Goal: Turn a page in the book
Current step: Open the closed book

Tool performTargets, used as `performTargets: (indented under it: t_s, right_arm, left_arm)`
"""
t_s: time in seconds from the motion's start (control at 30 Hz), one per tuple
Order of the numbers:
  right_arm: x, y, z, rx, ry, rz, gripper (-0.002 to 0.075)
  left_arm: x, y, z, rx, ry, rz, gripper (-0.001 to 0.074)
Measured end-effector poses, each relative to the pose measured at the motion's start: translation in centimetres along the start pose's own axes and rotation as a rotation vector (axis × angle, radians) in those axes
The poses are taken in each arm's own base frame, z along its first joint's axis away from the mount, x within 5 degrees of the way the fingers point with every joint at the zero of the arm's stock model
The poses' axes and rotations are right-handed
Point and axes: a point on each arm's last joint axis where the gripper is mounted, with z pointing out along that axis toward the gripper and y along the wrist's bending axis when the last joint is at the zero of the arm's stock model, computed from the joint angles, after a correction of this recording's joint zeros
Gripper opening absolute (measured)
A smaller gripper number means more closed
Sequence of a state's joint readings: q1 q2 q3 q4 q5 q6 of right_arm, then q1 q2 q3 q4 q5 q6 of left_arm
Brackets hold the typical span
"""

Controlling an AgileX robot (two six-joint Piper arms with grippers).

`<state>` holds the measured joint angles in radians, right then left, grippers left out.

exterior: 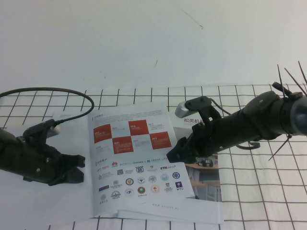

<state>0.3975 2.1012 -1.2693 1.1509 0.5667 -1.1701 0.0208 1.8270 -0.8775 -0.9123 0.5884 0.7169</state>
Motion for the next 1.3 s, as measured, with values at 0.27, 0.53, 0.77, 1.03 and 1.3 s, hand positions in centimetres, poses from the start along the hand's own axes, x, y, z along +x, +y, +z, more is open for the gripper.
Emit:
performTargets:
  t_s: [0.27, 0.53, 0.77, 1.03, 1.3]
  right_arm:
    - [-0.2, 0.0, 0.3, -0.02, -0.029, 0.014, 0.0387]
    - [-0.5, 0.9, 0.5, -0.127, -0.066, 0.041, 0.0388]
    - [-1.2, 1.5, 0.1, -0.177, -0.125, 0.033, 0.0388]
    - [-2.1, 2.5, -0.4, -0.29, -0.226, 0.04, 0.0388]
    - [-2.7, 3.6, -1.0, -0.422, -0.303, 0.019, 0.0388]
  left_arm:
    - [0.0, 0.0, 0.0, 0.0, 0.0, 0.0, -0.0004]
    - [0.0, 0.0, 0.0, 0.0, 0.0, 0.0, -0.0004]
    - [0.0, 0.0, 0.0, 0.002, 0.001, 0.0, -0.0004]
    - [0.0, 0.0, 0.0, 0.004, 0.002, -0.004, -0.0004]
    - [0.0, 0.0, 0.0, 0.005, 0.003, -0.002, -0.0004]
